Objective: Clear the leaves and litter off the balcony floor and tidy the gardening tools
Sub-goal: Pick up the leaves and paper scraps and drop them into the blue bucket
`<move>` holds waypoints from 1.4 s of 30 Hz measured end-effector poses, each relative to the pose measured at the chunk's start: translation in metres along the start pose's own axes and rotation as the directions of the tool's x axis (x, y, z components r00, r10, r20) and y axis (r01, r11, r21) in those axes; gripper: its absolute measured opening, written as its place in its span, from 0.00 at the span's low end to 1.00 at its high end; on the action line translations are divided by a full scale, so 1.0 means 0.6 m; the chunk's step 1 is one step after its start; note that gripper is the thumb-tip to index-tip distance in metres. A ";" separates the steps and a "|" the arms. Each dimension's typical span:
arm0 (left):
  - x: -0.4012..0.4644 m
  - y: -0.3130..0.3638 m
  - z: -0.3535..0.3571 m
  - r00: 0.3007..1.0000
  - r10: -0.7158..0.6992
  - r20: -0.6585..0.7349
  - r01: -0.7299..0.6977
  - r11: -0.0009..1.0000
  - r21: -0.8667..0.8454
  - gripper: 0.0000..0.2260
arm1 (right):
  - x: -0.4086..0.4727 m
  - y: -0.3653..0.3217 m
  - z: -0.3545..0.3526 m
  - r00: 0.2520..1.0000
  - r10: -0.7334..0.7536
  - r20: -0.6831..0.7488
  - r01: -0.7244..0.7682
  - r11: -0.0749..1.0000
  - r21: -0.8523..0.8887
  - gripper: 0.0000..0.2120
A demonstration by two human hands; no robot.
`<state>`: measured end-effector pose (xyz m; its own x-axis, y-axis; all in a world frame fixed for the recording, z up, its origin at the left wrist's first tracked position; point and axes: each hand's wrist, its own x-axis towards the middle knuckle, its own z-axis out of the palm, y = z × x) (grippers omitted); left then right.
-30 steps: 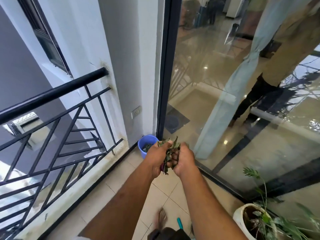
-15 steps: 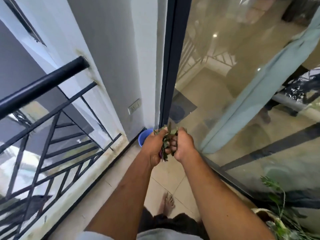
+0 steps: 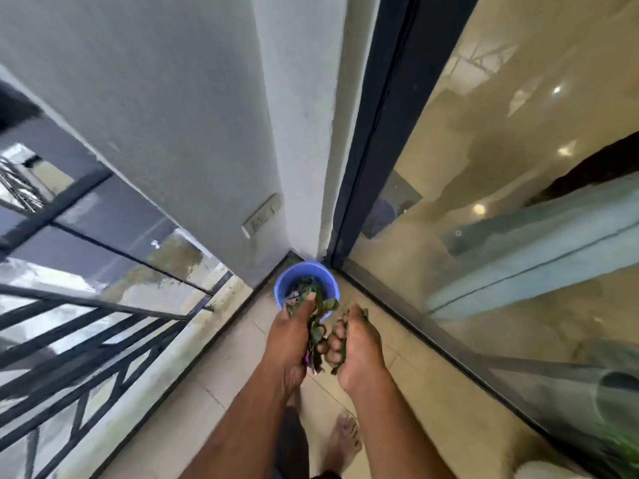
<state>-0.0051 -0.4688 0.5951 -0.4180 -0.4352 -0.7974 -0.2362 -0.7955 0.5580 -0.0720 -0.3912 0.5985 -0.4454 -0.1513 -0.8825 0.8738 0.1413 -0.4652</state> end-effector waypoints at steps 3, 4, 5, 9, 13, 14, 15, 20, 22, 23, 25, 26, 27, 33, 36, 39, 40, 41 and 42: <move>0.119 -0.018 -0.017 0.998 -0.058 -0.020 0.057 0.997 -0.044 0.17 | 0.120 0.022 0.032 0.998 0.037 -0.042 -0.035 0.998 0.044 0.26; 0.161 -0.026 -0.021 0.996 -0.087 -0.028 0.085 0.994 -0.062 0.17 | 0.161 0.027 0.044 0.997 0.043 -0.061 -0.040 0.998 0.043 0.27; 0.202 -0.036 -0.025 0.993 -0.111 -0.033 0.108 0.991 -0.073 0.17 | 0.200 0.033 0.053 0.996 0.050 -0.080 -0.048 0.998 0.032 0.26; 0.357 -0.071 -0.041 0.973 -0.214 -0.092 0.195 0.965 -0.177 0.20 | 0.352 0.057 0.086 0.990 0.046 -0.129 -0.046 0.999 0.003 0.22; 0.487 -0.105 -0.054 0.951 -0.244 -0.191 0.205 0.957 -0.205 0.16 | 0.499 0.086 0.111 0.975 0.004 -0.224 -0.027 0.995 -0.100 0.18; 0.517 -0.115 -0.058 0.943 -0.254 -0.213 0.211 0.956 -0.206 0.15 | 0.539 0.098 0.113 0.972 -0.017 -0.234 -0.020 0.988 -0.155 0.18; 0.544 -0.126 -0.063 0.937 -0.270 -0.222 0.221 0.950 -0.219 0.15 | 0.579 0.112 0.113 0.973 -0.038 -0.229 -0.016 0.973 -0.229 0.20; 0.621 -0.150 -0.081 0.949 -0.292 -0.117 0.264 0.942 -0.209 0.17 | 0.659 0.132 0.122 0.995 -0.064 -0.076 0.028 0.915 -0.403 0.15; 0.626 -0.147 -0.086 0.947 -0.285 -0.148 0.266 0.955 -0.134 0.14 | 0.678 0.140 0.118 0.998 -0.048 -0.031 0.034 0.934 -0.356 0.12; 0.623 -0.142 -0.087 0.945 -0.278 -0.173 0.265 0.960 -0.094 0.13 | 0.681 0.144 0.113 0.999 -0.029 -0.025 0.020 0.953 -0.302 0.10; 0.607 -0.132 -0.088 0.946 -0.274 -0.173 0.267 0.962 -0.061 0.15 | 0.668 0.149 0.102 1.000 0.018 -0.021 -0.021 0.985 -0.170 0.09; 0.596 -0.126 -0.088 0.954 -0.246 -0.172 0.236 0.969 -0.075 0.20 | 0.652 0.145 0.098 0.999 0.024 -0.026 -0.027 0.992 -0.122 0.11; 0.587 -0.122 -0.090 0.959 -0.228 -0.170 0.218 0.973 -0.075 0.24 | 0.636 0.137 0.092 0.999 0.028 -0.026 -0.030 0.996 -0.083 0.11; 0.448 -0.055 -0.040 0.967 -0.189 -0.169 0.185 0.982 -0.035 0.08 | 0.490 0.061 0.070 1.000 0.022 -0.010 -0.023 0.999 -0.045 0.10; 0.336 -0.003 0.005 0.984 -0.146 -0.100 0.147 0.989 0.000 0.13 | 0.380 0.007 0.068 1.000 -0.020 -0.007 0.020 0.999 -0.046 0.09; 0.232 0.036 0.036 0.993 -0.110 -0.045 0.113 0.991 0.078 0.22 | 0.256 -0.050 0.068 0.997 -0.080 0.019 0.081 0.994 -0.078 0.07; 0.197 0.049 0.045 0.993 -0.115 -0.015 0.116 0.990 0.074 0.23 | 0.215 -0.068 0.066 0.994 -0.111 0.018 0.112 0.990 -0.083 0.07; 0.147 0.065 0.057 0.993 -0.110 -0.032 0.112 0.989 0.096 0.23 | 0.163 -0.090 0.062 0.990 -0.142 0.021 0.143 0.984 -0.105 0.07; 0.114 0.077 0.068 0.993 -0.090 -0.075 0.099 0.988 0.120 0.26 | 0.113 -0.111 0.057 0.986 -0.164 0.025 0.166 0.979 -0.117 0.07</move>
<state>-0.0802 -0.5182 0.5759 -0.3278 -0.3919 -0.8596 -0.3798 -0.7785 0.4998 -0.1537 -0.4441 0.5721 -0.5778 -0.1969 -0.7921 0.7588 0.2280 -0.6101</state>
